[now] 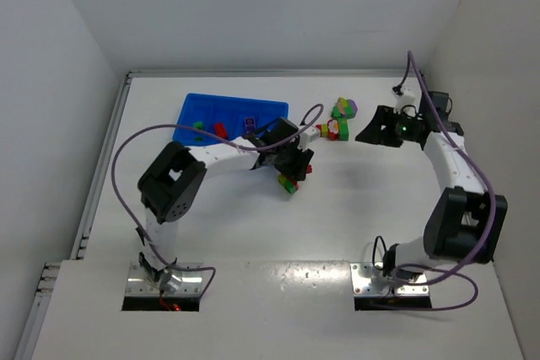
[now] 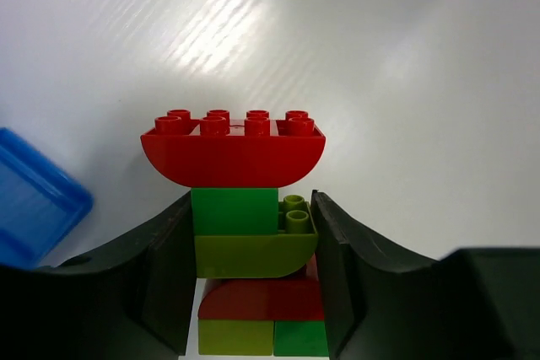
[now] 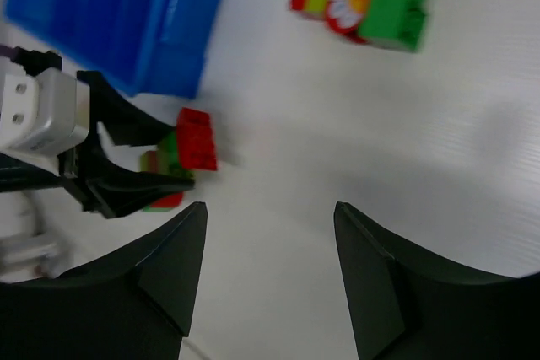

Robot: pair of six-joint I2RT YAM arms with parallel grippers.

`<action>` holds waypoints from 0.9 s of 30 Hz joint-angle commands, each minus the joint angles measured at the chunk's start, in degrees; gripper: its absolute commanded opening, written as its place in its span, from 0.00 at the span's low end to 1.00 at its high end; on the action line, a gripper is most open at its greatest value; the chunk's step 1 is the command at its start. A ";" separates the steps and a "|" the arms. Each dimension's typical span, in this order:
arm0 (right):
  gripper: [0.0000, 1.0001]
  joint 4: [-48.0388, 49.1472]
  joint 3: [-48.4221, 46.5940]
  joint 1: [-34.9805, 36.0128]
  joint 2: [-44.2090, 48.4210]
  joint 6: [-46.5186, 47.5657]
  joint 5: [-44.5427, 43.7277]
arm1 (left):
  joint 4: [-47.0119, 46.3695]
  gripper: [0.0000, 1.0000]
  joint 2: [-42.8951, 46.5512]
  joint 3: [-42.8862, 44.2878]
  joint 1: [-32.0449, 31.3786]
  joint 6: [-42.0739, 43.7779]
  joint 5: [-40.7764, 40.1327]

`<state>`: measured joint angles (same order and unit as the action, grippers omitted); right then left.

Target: Sort the legos into containers by color

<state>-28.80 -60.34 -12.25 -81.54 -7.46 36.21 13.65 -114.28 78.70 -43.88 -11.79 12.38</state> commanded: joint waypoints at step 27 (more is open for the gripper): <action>0.68 -9.70 -17.01 21.22 -27.53 2.63 29.45 | -14.18 0.04 25.60 -17.17 -3.58 19.09 -3.68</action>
<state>-38.28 -75.20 8.78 -109.21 -6.63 66.81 2.85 -92.23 61.10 -47.11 6.28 9.15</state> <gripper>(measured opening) 0.671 0.552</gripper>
